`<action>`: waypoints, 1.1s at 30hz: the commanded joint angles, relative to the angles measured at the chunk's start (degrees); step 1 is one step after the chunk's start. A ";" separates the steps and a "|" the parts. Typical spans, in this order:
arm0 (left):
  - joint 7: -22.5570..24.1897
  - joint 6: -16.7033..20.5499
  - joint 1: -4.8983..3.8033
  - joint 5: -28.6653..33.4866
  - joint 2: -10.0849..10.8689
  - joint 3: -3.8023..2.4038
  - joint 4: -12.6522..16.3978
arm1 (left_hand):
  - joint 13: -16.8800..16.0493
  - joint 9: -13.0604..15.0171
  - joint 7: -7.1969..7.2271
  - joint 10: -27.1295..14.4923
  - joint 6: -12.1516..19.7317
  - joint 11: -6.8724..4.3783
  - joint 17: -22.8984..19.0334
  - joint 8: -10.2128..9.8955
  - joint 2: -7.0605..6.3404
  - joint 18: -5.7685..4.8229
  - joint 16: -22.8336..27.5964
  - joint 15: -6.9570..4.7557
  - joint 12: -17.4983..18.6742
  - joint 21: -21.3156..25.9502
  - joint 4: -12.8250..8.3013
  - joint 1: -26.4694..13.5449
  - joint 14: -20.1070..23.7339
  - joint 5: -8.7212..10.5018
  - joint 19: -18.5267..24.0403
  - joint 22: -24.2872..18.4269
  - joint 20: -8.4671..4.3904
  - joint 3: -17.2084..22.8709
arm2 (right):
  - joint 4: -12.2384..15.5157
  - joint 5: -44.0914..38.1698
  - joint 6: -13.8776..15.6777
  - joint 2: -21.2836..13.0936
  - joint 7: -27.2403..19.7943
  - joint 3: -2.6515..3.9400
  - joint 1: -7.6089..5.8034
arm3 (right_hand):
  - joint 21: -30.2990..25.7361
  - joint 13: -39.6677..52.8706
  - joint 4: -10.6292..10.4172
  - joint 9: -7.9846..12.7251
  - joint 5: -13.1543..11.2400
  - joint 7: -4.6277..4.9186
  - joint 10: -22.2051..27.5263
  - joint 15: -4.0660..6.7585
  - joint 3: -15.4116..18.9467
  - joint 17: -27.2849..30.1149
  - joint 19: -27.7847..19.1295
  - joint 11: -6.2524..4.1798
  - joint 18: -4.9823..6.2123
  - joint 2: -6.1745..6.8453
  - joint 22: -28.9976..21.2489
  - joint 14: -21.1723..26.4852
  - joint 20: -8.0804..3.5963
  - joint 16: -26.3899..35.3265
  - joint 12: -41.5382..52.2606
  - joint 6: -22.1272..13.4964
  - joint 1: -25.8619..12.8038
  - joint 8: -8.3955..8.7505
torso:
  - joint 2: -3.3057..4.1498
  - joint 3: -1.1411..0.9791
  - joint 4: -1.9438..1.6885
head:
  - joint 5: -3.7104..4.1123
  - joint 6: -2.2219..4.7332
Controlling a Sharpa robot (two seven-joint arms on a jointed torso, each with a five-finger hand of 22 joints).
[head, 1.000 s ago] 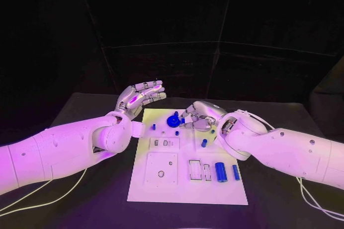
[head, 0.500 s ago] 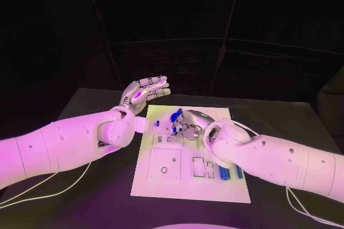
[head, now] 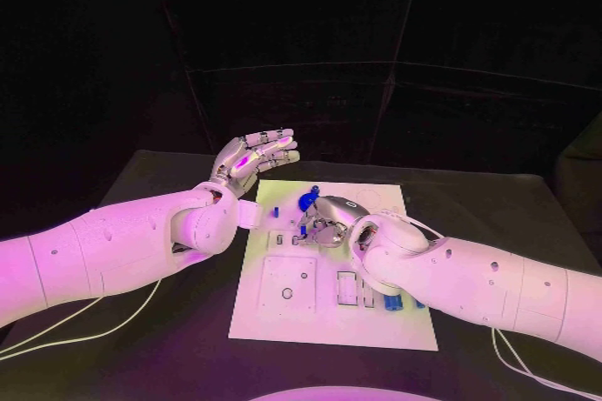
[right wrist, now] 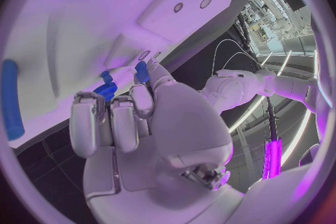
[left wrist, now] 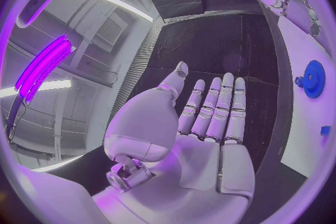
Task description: Assemble the parts on the task board
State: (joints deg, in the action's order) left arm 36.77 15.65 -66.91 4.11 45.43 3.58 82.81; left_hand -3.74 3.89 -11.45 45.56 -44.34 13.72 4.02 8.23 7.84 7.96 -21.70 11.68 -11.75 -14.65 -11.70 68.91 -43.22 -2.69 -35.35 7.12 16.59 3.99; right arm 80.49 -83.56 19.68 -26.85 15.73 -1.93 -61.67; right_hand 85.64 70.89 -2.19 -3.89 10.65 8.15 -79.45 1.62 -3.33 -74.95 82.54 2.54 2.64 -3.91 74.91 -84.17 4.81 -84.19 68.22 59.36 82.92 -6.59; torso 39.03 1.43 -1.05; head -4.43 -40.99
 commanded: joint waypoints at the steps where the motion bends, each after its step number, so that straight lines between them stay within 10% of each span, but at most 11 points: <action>1: 0.33 -0.50 -0.13 -0.41 -0.08 -0.07 0.16 | 0.06 -0.08 -5.28 -0.36 0.13 0.10 -0.07 0.20 0.50 0.83 -0.29 0.07 -0.30 -0.18 -0.38 0.04 0.26 -0.15 -0.52 -0.07 -0.05 -0.12 | -0.17 -1.46 -0.42 0.31 0.48 0.03 0.05 | 0.21 -0.06 0.00 -0.06 -0.06 -1.13 -0.40 0.34 -0.38 -3.09 0.19 -0.55 -0.30 -0.03 4.91 -3.38 -0.28 0.28 0.13 1.50 0.20 -0.33 | -0.02 -0.01 0.10 | 0.02 -0.14; 33: 0.12 -1.10 -0.13 -0.41 -0.52 -0.07 0.14 | 0.06 -0.08 -5.28 -0.35 0.13 0.10 -0.07 0.22 0.50 0.83 -0.29 0.07 -0.32 -0.18 -0.45 0.04 0.26 -0.14 -0.53 -0.08 -0.05 -0.10 | -1.79 -3.73 -2.62 0.95 1.12 -0.17 0.74 | 0.10 -0.34 0.04 0.05 -0.63 -0.96 -0.16 0.24 -0.75 -2.84 0.02 -0.42 -0.24 0.87 4.69 -3.33 -0.20 0.45 -0.42 1.19 -0.61 0.03 | -0.03 -0.03 0.03 | -0.01 -0.34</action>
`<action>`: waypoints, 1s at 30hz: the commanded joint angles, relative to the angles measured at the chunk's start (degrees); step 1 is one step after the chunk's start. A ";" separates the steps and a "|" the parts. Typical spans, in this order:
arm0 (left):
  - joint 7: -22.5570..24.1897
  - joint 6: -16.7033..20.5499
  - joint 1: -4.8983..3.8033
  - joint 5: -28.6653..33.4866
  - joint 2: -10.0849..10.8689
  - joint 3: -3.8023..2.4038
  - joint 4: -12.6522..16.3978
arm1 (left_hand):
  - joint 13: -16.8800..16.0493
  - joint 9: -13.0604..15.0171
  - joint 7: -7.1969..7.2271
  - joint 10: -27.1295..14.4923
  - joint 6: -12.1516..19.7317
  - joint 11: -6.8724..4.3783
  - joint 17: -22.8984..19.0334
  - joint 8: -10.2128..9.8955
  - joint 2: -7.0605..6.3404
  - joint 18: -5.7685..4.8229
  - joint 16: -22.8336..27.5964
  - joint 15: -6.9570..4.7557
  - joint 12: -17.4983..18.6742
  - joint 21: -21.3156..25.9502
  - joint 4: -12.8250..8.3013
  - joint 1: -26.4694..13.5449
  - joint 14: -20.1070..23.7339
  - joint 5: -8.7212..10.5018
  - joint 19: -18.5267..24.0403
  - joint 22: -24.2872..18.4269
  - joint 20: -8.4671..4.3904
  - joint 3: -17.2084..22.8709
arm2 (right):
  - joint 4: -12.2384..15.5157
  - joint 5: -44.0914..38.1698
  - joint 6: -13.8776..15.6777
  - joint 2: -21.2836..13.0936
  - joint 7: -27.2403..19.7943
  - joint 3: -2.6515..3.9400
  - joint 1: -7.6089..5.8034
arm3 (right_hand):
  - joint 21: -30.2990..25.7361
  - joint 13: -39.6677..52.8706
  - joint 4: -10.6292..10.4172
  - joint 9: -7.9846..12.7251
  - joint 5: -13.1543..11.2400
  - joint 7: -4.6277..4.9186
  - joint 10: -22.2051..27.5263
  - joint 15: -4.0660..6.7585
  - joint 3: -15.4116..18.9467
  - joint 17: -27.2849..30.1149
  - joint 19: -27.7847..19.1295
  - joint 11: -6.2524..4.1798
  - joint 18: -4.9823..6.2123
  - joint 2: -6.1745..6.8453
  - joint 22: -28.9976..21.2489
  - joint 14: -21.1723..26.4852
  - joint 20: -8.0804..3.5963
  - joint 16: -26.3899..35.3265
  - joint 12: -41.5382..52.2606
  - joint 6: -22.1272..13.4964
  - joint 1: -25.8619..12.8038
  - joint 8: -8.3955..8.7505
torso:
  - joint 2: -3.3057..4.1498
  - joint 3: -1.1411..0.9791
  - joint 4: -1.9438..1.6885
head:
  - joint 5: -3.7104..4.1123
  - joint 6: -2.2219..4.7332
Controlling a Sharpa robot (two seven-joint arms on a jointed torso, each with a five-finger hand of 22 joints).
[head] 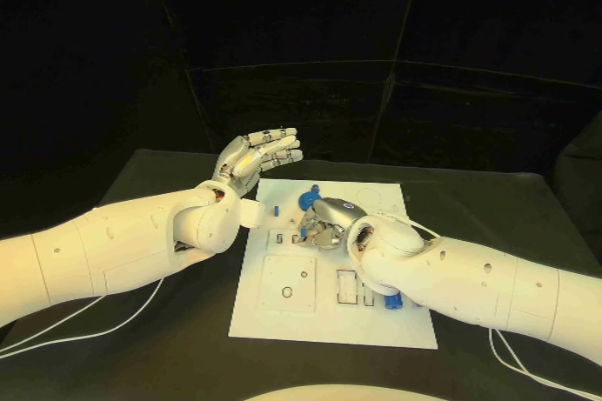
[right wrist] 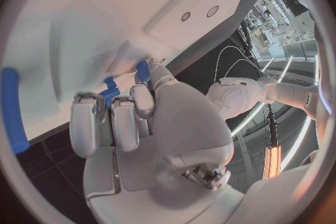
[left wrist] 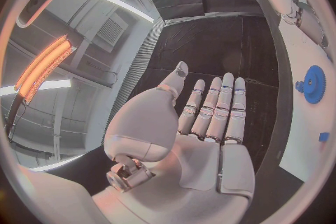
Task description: Assemble the parts on the task board
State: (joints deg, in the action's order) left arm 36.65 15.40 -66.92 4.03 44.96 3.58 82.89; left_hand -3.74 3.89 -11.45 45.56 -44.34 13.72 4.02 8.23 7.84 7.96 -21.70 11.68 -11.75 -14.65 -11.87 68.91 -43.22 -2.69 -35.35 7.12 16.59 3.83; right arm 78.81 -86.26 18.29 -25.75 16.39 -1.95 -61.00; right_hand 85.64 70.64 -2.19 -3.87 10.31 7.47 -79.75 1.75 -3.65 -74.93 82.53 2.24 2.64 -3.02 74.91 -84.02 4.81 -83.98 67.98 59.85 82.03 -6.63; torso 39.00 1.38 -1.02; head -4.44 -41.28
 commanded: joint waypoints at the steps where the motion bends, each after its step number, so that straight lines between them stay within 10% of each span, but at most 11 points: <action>1: 0.23 -0.89 -0.12 -0.33 -0.05 -0.06 0.05 | 0.06 -0.08 -5.28 -0.35 0.13 0.10 -0.07 0.22 0.50 0.83 -0.29 0.07 -0.32 -0.18 -0.28 0.04 0.26 -0.14 -0.53 -0.09 -0.06 0.07 | -0.06 -1.14 -1.38 -0.21 0.54 -0.15 0.08 | 0.08 -0.15 0.03 0.05 -0.34 -0.24 0.19 0.08 -0.46 -2.83 0.00 -0.08 -0.25 0.16 4.67 -3.47 -0.19 0.26 -0.29 0.63 0.14 0.14 | 0.01 0.02 0.00 | 0.00 -0.06; 30: 0.10 -1.27 -0.11 -0.33 0.06 -0.06 -0.17 | 0.06 -0.08 -5.28 -0.36 0.14 0.10 -0.07 0.22 0.47 0.83 -0.29 0.07 -0.33 -0.18 -0.32 0.02 0.27 -0.14 -0.53 -0.09 -0.06 0.06 | 0.83 -1.96 -5.14 -0.72 1.38 -0.17 0.15 | -0.22 -1.53 -0.34 0.17 -0.75 0.53 1.22 -0.46 -0.33 -2.49 -0.42 0.58 -0.13 3.09 4.15 -3.41 0.30 0.55 -2.43 -1.46 -2.28 1.67 | 0.06 0.01 0.05 | -0.01 -0.43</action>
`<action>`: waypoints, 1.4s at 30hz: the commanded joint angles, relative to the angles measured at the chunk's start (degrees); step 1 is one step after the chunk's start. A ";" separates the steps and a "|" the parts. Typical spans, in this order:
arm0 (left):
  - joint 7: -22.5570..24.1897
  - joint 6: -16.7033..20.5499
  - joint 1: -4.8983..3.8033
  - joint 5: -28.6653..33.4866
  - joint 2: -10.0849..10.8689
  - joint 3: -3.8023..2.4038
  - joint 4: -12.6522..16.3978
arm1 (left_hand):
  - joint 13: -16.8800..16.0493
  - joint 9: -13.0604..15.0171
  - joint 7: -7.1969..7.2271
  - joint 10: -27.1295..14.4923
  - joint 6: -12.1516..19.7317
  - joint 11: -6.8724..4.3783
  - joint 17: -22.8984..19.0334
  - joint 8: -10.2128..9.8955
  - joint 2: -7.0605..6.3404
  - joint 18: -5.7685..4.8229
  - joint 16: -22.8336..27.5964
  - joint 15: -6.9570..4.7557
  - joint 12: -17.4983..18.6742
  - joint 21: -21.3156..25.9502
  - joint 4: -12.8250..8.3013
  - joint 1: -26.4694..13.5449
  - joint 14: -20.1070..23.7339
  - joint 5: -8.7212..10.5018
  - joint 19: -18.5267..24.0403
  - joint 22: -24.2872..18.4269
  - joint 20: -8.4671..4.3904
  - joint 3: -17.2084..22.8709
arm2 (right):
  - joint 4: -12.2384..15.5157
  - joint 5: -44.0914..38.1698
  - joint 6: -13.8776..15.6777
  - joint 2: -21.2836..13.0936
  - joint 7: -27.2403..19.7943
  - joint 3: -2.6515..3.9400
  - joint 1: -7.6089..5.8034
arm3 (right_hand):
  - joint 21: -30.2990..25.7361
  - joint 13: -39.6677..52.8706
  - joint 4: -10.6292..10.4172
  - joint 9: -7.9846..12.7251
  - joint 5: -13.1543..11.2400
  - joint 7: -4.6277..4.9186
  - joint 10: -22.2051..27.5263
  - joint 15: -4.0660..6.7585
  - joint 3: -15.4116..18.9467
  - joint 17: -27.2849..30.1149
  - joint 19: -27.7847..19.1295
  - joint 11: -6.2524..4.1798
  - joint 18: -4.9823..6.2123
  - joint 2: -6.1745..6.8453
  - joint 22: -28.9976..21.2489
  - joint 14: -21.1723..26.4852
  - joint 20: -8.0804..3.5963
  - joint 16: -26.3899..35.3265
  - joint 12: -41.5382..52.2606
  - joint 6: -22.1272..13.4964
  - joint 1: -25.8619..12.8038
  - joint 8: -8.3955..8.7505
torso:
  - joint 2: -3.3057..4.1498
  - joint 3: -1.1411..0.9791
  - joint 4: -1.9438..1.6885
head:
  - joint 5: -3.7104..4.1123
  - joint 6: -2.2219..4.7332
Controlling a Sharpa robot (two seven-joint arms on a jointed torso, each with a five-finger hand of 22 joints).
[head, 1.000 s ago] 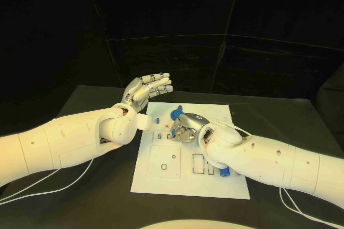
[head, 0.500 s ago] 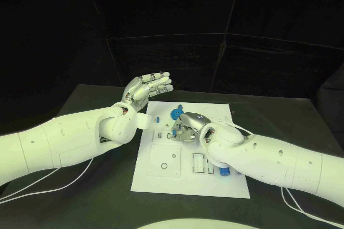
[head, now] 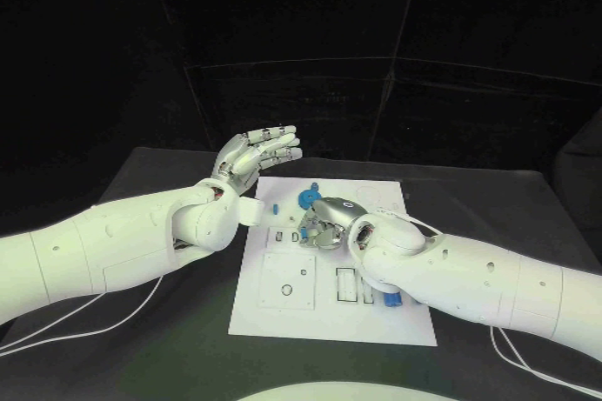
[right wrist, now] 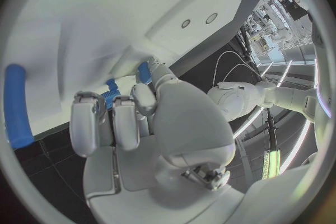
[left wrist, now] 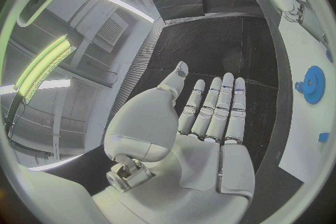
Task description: Assemble the parts on the task board
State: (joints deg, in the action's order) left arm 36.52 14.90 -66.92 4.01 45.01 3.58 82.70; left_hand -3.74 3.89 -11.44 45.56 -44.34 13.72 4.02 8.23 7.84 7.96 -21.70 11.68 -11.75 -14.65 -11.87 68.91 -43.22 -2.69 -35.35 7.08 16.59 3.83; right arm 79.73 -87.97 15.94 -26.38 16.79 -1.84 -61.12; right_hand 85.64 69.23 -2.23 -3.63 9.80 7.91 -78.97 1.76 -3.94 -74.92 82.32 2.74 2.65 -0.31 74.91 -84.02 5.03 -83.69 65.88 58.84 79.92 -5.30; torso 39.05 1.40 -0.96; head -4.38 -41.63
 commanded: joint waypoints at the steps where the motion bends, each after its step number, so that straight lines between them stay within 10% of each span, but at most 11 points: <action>1: 0.22 -0.77 -0.11 -0.31 0.01 -0.06 0.00 | 0.06 -0.08 -5.28 -0.36 0.14 0.10 -0.07 0.22 0.47 0.83 -0.29 0.07 -0.33 -0.18 -0.32 0.02 0.27 -0.14 -0.53 -0.05 -0.05 0.06 | -0.08 -0.25 -2.78 -0.10 1.00 -0.28 0.27 | -0.25 -0.29 -0.33 -0.06 -0.22 0.14 0.58 -0.51 -0.03 -2.49 -0.25 0.11 -0.12 0.48 4.09 -3.41 0.11 0.28 -0.57 -0.61 -0.26 0.43 | -0.01 -0.01 -0.03 | -0.03 -0.06; 27: 0.11 -0.88 -0.11 -0.31 0.05 -0.06 -0.20 | 0.06 -0.08 -5.28 -0.39 0.17 0.11 -0.08 0.22 0.45 0.83 -0.28 0.08 -0.33 -0.17 -0.38 -0.01 0.30 -0.14 -0.52 -0.06 -0.05 0.06 | 0.17 0.05 4.55 -0.58 0.69 -0.28 0.27 | -0.72 -3.21 -2.12 0.00 0.26 1.94 2.98 -1.90 2.35 -2.57 -0.79 1.77 0.05 2.88 3.36 -3.38 1.38 0.39 -4.57 -10.38 -2.20 1.76 | -0.04 -0.04 -0.02 | 0.14 0.02; 36: -0.42 -1.76 -0.10 -1.48 0.20 -0.05 -0.71 | -0.05 0.13 -4.73 0.88 -1.20 -0.35 -0.01 1.03 0.81 1.01 -0.56 -0.21 -0.95 -0.22 -0.62 -0.13 -0.31 -0.14 -0.65 -0.14 -0.11 0.29 | 4.04 3.74 11.29 -3.97 -8.14 -0.22 0.23 | -0.39 -1.71 -2.20 -0.23 1.83 2.05 2.01 -2.04 2.62 -3.10 -0.20 1.87 -0.11 3.30 4.15 -3.50 1.60 0.09 -2.61 -11.00 -1.34 1.31 | -0.17 -0.15 -0.03 | 0.08 0.16; 42: -2.12 -3.19 -0.09 -4.05 0.53 -0.05 -1.58 | 0.02 0.10 -2.82 6.31 -5.84 -2.45 0.43 2.38 1.27 2.78 -2.11 -2.85 -1.57 -4.01 -1.01 -1.43 -9.06 -0.15 -8.20 1.12 -1.00 0.61 | 9.26 10.43 10.90 -9.44 -16.11 -0.13 -1.40 | -0.46 -1.60 -2.29 -0.33 1.80 2.02 1.95 -2.05 2.66 -3.04 -0.33 1.87 -0.07 3.17 3.98 -3.48 1.62 0.13 -2.43 -10.62 -1.24 1.06 | -0.14 -0.03 0.07 | 0.06 0.58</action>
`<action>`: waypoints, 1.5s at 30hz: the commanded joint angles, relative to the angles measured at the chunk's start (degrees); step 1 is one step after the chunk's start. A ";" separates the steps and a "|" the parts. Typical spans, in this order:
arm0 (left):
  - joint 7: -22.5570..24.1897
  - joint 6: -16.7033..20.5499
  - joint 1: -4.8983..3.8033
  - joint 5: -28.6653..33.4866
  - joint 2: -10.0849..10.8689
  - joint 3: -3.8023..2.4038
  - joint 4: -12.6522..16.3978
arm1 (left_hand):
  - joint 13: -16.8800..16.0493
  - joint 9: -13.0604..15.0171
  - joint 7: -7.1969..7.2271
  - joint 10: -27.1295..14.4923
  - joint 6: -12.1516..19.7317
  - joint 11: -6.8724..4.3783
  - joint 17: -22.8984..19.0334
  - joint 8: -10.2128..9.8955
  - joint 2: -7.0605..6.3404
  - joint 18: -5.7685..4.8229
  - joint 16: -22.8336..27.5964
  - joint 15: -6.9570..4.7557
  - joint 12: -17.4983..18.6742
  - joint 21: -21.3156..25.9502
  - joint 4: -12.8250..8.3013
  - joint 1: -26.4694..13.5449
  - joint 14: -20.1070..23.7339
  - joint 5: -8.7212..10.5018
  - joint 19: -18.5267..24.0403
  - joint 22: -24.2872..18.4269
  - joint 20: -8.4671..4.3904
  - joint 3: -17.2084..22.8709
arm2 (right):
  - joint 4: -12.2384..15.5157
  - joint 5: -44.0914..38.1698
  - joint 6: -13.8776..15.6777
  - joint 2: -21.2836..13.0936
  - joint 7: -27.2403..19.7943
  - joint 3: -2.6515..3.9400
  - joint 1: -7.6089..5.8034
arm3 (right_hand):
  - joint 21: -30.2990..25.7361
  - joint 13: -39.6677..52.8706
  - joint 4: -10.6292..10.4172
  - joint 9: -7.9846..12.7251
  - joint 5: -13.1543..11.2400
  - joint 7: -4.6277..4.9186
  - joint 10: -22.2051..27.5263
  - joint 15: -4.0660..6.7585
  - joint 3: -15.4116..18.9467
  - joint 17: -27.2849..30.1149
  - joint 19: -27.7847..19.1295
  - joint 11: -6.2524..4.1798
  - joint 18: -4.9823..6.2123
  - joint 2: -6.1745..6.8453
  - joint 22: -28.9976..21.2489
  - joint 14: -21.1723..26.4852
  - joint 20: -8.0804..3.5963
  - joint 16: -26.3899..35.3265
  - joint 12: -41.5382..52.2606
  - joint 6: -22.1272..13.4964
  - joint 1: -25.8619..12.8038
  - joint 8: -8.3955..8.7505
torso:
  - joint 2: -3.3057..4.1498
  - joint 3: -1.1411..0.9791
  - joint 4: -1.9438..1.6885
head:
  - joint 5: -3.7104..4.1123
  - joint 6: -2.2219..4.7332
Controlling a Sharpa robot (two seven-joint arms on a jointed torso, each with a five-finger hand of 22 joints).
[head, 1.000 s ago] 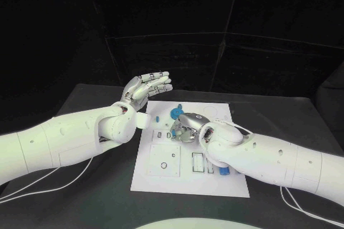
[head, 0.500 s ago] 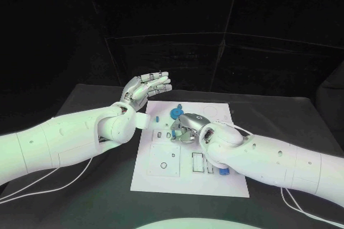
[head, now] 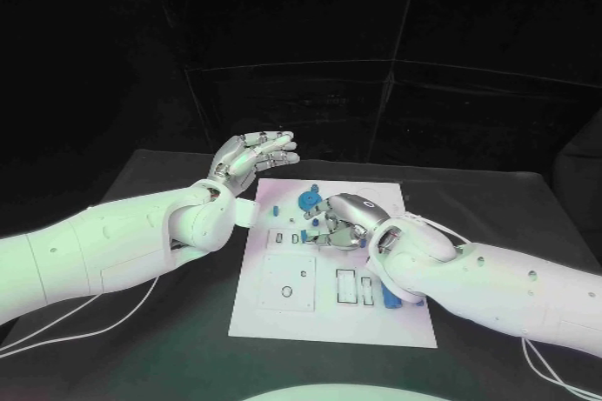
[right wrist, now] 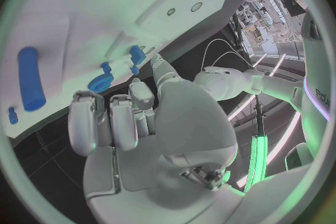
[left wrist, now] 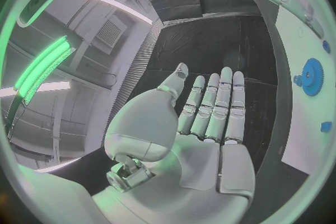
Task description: Assemble the parts on the task board
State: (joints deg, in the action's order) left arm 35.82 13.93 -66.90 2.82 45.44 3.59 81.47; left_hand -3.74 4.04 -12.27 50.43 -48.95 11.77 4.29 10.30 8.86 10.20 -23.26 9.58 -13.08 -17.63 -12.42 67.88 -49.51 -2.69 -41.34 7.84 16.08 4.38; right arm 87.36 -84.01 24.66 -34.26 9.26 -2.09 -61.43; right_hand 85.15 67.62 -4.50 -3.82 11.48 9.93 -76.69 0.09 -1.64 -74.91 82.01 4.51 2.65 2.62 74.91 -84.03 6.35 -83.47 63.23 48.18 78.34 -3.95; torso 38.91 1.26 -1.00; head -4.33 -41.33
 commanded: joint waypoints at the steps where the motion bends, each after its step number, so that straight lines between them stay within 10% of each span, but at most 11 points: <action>1: -2.11 -2.63 -0.11 -3.76 0.18 -0.06 -0.53 | 0.02 -0.09 -1.60 2.78 -2.20 -1.00 0.37 0.36 0.31 0.50 -0.89 -1.44 -0.18 -1.89 -0.55 -0.69 -5.40 -0.19 -4.14 0.61 -1.22 0.13 | 2.29 8.48 1.40 -2.59 -9.88 0.13 -1.78 | -0.17 -0.30 -0.04 -0.20 0.03 -0.03 -0.09 -0.38 0.36 -2.58 -0.33 0.09 0.03 0.14 3.55 -3.35 0.31 0.17 -0.15 0.30 0.43 -0.45 | -0.09 0.07 0.16 | -0.03 0.29; 10: -12.61 -8.77 -0.48 -19.07 1.17 -0.08 -1.76 | -1.26 0.14 3.56 19.14 -9.45 -7.39 7.49 0.78 0.23 0.60 -11.19 -9.12 -2.19 -11.13 -0.46 -3.66 -31.21 -0.50 -21.75 4.15 -8.69 0.21 | 4.22 21.53 -5.33 -10.13 -15.00 0.12 -8.32 | -1.87 -2.51 0.69 -0.46 0.18 -0.54 1.53 0.02 -0.16 0.85 -2.80 -0.39 0.81 -0.95 0.13 -2.42 0.03 2.40 -2.82 2.59 2.14 -1.60 | -0.84 -0.42 0.14 | 0.07 0.48; 14: -21.22 -12.13 -1.53 -26.54 1.34 -0.09 -2.05 | -4.46 0.67 5.67 27.60 -10.90 -9.98 43.67 0.91 -0.64 0.26 -40.91 -12.14 -6.41 -19.03 0.11 -5.25 -38.43 -0.77 -32.08 8.01 -12.26 -0.59 | 2.49 26.54 -5.71 -12.80 -15.79 0.12 -10.58 | -2.63 -3.38 0.82 -0.44 0.25 -0.64 2.00 0.14 -0.31 2.31 -3.81 -0.50 1.13 -1.30 -1.32 -2.04 -0.10 3.40 -3.89 3.02 2.46 -1.76 | -1.42 -0.52 0.32 | 0.13 0.32; 18: -33.21 -17.67 -3.18 -37.68 1.11 -0.09 -1.97 | -7.81 1.38 5.87 27.46 -9.97 -9.92 58.69 1.70 -1.05 -0.06 -52.05 -12.55 -10.13 -23.86 2.31 -7.04 -38.38 -0.26 -35.23 11.27 -13.05 -2.21 | 0.08 30.63 -5.28 -14.66 -16.14 0.13 -11.80 | -2.79 -3.55 0.89 -0.43 0.52 -0.67 2.07 0.19 -0.36 2.52 -3.96 -0.55 1.18 -1.43 -1.57 -1.99 -0.16 3.61 -4.11 3.19 2.58 -1.82 | -1.90 -0.76 0.46 | 0.10 0.13; 20: -37.89 -18.89 -3.76 -41.51 0.87 -0.09 -1.98 | -11.88 2.71 6.49 27.28 -10.25 -10.72 73.42 4.04 -1.43 -2.63 -60.86 -12.89 -15.47 -39.67 4.95 -8.45 -39.24 -0.25 -40.81 31.38 -13.59 -4.23 | -0.61 31.52 -5.18 -15.11 -16.14 0.12 -12.08 | -2.86 -3.67 0.91 -0.42 0.62 -0.68 2.12 0.21 -0.37 2.66 -4.03 -0.56 1.20 -1.46 -1.69 -1.97 -0.18 3.71 -4.24 3.23 2.61 -1.83 | -2.03 -0.99 0.57 | -0.14 0.08; 22: -43.61 -20.52 -4.45 -44.77 0.36 -0.08 -2.23 | -18.72 5.07 7.35 24.84 -9.20 -11.51 79.44 8.08 -1.52 -4.27 -64.20 -13.27 -24.38 -49.51 8.93 -9.38 -39.46 -0.49 -42.88 44.11 -14.15 -7.05 | -1.10 32.12 -5.28 -15.44 -16.06 0.12 -12.29 | -3.05 -3.82 0.92 -0.41 0.68 -0.69 2.21 0.22 -0.35 2.99 -4.29 -0.56 1.28 -1.44 -2.06 -1.89 -0.19 3.93 -4.43 3.26 2.62 -1.84 | -2.20 -1.21 0.67 | -0.20 -0.10; 29: -57.18 -23.76 -5.91 -52.98 -2.40 0.08 -2.84 | -36.20 11.90 8.07 19.70 -4.73 -11.78 81.03 19.26 -0.91 -4.49 -64.94 -13.76 -42.83 -52.88 18.83 -10.31 -39.38 -0.30 -41.96 48.23 -14.37 -14.67 | -1.80 32.08 -5.80 -15.69 -15.41 0.12 -12.60 | -3.36 -4.14 0.97 -0.38 0.76 -0.71 2.41 0.24 -0.29 3.49 -4.69 -0.58 1.41 -1.36 -2.65 -1.77 -0.22 4.29 -4.83 3.29 2.64 -1.84 | -2.29 -1.30 0.60 | -0.12 -0.23; 35: -63.67 -20.99 -9.08 -57.34 -5.02 4.71 -3.05 | -40.61 15.84 8.60 19.70 -2.31 -12.40 81.95 25.17 -0.65 -4.53 -65.27 -14.22 -47.12 -53.41 22.45 -8.37 -39.61 -0.01 -41.99 49.00 -14.75 -17.62 | -2.04 30.75 -5.88 -15.53 -14.03 0.11 -12.68 | -3.69 -4.40 0.75 -0.34 0.76 -0.71 2.53 0.25 -0.03 3.85 -5.04 -0.57 1.52 -1.29 -3.19 -1.69 -0.26 4.62 -5.14 3.31 2.29 -1.83 | -2.03 -1.15 0.67 | -0.43 -0.35; 45: -68.94 -23.21 -10.41 -59.28 -8.25 6.65 -4.30 | -44.39 19.51 9.31 20.89 -0.57 -13.03 83.25 30.59 -0.50 -4.98 -65.77 -14.67 -50.57 -55.25 25.35 -6.21 -39.92 -0.07 -42.49 52.05 -15.17 -20.03 | -2.36 29.01 -5.45 -14.97 -12.48 0.11 -12.74 | -4.10 -4.73 0.69 -0.23 1.17 -0.70 2.69 0.28 0.20 4.25 -5.46 -0.58 1.66 -1.19 -3.88 -1.63 -0.29 4.99 -5.53 3.07 2.24 -1.67 | -1.98 -1.31 0.75 | -0.67 -0.65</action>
State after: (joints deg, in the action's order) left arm -29.27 -7.72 -77.16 -53.99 37.45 10.22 77.37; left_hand -47.99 23.44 -2.85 70.87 -49.84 -1.20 74.94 40.68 8.43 6.20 -88.76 -4.61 -63.46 -72.69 12.65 61.22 -84.05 -2.88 -83.77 59.75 1.13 -15.77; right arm 85.00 -53.92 19.23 -49.32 -4.09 -2.02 -74.04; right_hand 81.38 62.95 -3.68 -4.11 12.32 9.22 -74.40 0.10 -1.79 -70.71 76.88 4.09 3.58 1.26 71.08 -84.03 5.92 -78.66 58.06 50.96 80.47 -5.55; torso 36.85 0.02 -0.21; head -5.08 -41.95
